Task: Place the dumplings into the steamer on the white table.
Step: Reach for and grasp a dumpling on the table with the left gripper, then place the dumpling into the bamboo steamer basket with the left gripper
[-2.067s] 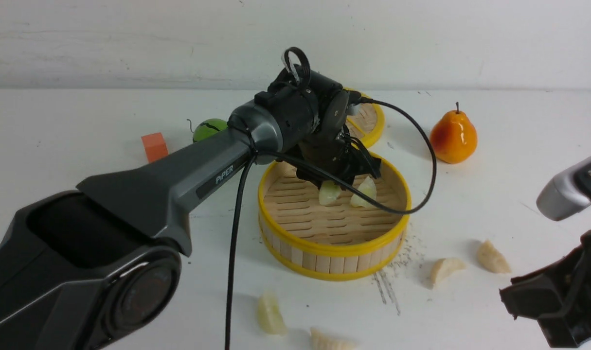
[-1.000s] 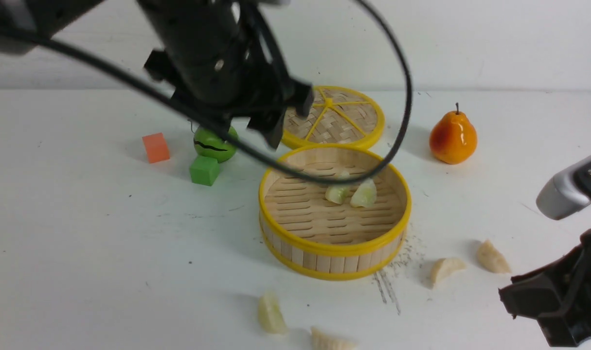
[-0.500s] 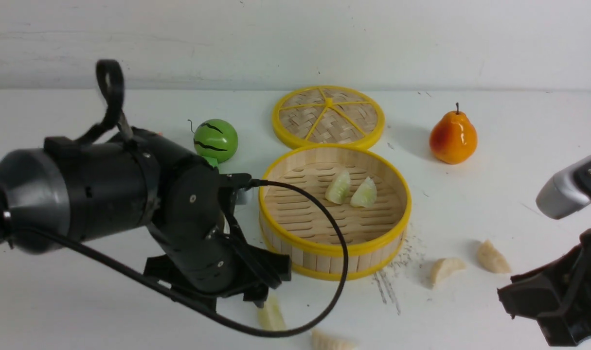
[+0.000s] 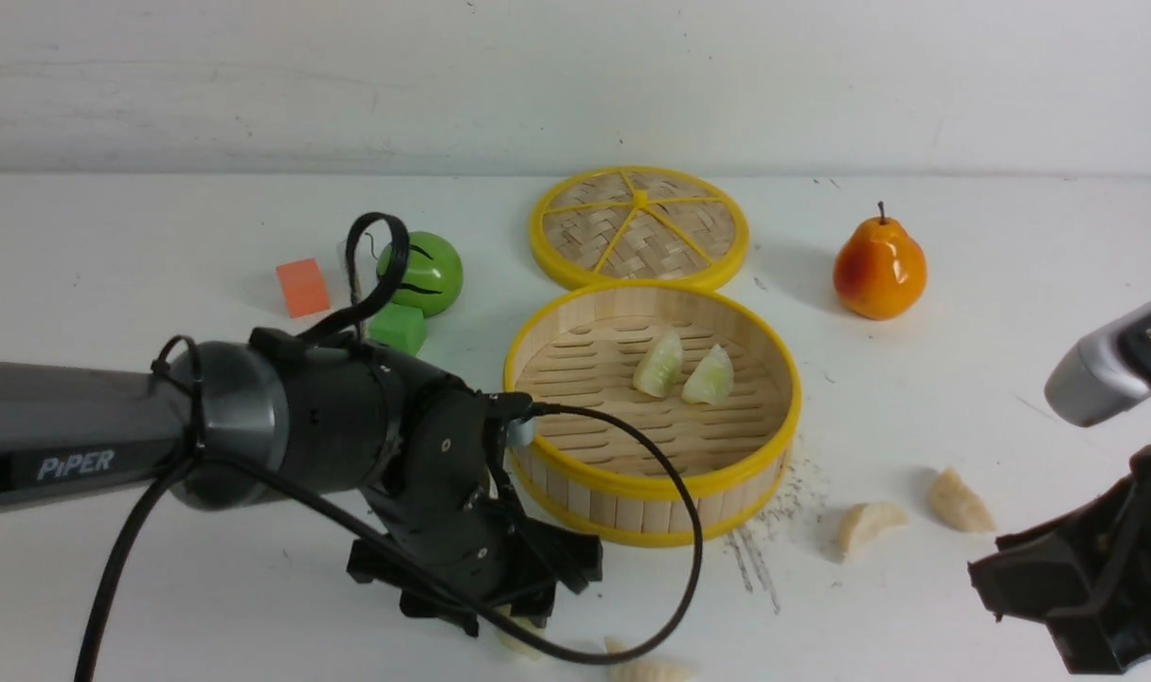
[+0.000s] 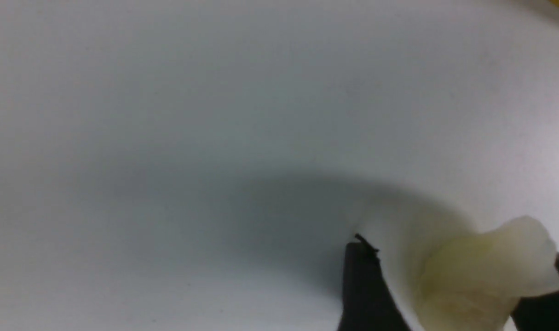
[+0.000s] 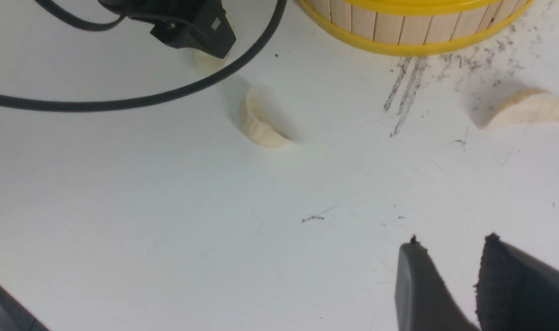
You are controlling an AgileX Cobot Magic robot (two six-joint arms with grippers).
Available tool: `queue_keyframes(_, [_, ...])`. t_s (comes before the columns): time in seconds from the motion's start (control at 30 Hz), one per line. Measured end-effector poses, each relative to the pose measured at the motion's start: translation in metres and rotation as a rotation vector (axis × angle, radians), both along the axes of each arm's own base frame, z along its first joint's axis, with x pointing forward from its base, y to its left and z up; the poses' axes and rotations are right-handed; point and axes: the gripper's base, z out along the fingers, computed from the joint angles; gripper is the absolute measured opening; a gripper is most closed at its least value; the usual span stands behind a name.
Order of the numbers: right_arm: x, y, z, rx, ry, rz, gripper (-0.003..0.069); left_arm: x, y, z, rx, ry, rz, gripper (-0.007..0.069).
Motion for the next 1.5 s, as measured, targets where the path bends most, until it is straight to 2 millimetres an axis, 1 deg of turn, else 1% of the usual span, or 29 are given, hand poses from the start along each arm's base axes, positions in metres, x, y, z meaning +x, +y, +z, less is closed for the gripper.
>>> queue_keyframes(0.1, [0.0,0.0,0.0,0.0,0.0,0.0,0.0199,0.001,-0.001,0.001,-0.003,-0.007,-0.015,0.0223])
queue_keyframes(0.2, [0.0,0.0,0.0,-0.001,0.0,0.0,0.0199,0.001,-0.002,0.005,0.021,0.008,-0.056,0.023])
queue_keyframes(0.27, [0.0,0.0,0.0,-0.001,0.0,0.0,0.0202,0.003,-0.003,0.014,0.044,0.025,-0.092,0.023])
queue_keyframes(0.3, [0.0,0.0,0.0,-0.001,0.0,0.0,0.0202,0.005,-0.005,0.022,0.044,0.017,-0.109,0.023])
queue_keyframes(0.37, [0.0,0.0,0.0,-0.001,0.0,0.0,0.0202,0.015,-0.012,0.052,0.026,-0.037,-0.146,0.023])
queue_keyframes(0.4, [0.0,0.0,0.0,-0.001,0.0,0.0,0.0202,0.021,-0.016,0.074,0.009,-0.085,-0.168,0.023])
queue_keyframes(0.53, [0.0,0.0,0.0,-0.001,0.0,0.0,0.0202,0.041,-0.028,0.135,-0.031,-0.239,-0.222,0.023])
queue_keyframes(0.57, [0.0,0.0,0.0,-0.001,0.0,0.0,0.0202,0.045,-0.031,0.141,-0.032,-0.253,-0.226,0.023])
queue_keyframes(0.6, [0.0,0.0,0.0,-0.001,0.0,0.0,0.0202,0.052,-0.034,0.153,-0.031,-0.284,-0.233,0.023])
queue_keyframes(0.63, [0.0,0.0,0.0,-0.001,0.0,0.0,0.0202,0.055,-0.036,0.156,-0.028,-0.291,-0.235,0.023])
queue_keyframes(0.67, [0.0,0.0,0.0,0.0,-0.001,0.0,0.0202,0.067,-0.042,0.16,-0.007,-0.304,-0.241,0.023])
queue_keyframes(0.73, [0.0,0.0,0.0,0.002,-0.001,-0.001,0.0202,0.083,-0.05,0.153,0.029,-0.302,-0.247,0.023])
queue_keyframes(0.9, [0.0,0.0,0.0,0.002,0.002,0.0,0.0202,0.12,-0.072,0.109,0.099,-0.251,-0.256,0.023])
queue_keyframes(1.0, [0.0,0.0,0.0,0.001,0.005,0.002,0.0206,0.133,-0.082,0.083,0.118,-0.222,-0.258,0.023])
queue_keyframes(1.1, [-0.001,0.0,-0.001,-0.001,0.011,0.005,0.0208,0.145,-0.088,0.067,0.116,-0.217,-0.238,0.023])
queue_keyframes(1.17, [-0.001,0.0,-0.001,-0.001,0.014,0.006,0.0209,0.15,-0.087,0.061,0.109,-0.217,-0.215,0.023])
queue_keyframes(1.23, [-0.001,0.0,-0.001,-0.002,0.016,0.007,0.0209,0.156,-0.082,0.059,0.104,-0.223,-0.194,0.023])
queue_keyframes(1.37, [-0.002,0.0,-0.001,-0.002,0.018,0.008,0.0212,0.166,-0.069,0.06,0.1,-0.241,-0.161,0.023])
queue_keyframes(1.4, [-0.002,0.0,-0.001,-0.002,0.018,0.008,0.0212,0.166,-0.069,0.06,0.102,-0.242,-0.16,0.023])
queue_keyframes(1.47, [-0.001,0.0,-0.001,-0.002,0.017,0.007,0.0212,0.168,-0.065,0.06,0.108,-0.244,-0.153,0.0242])
queue_keyframes(1.5, [-0.001,0.0,-0.001,0.0,0.015,0.006,0.0212,0.169,-0.065,0.06,0.107,-0.246,-0.153,0.027])
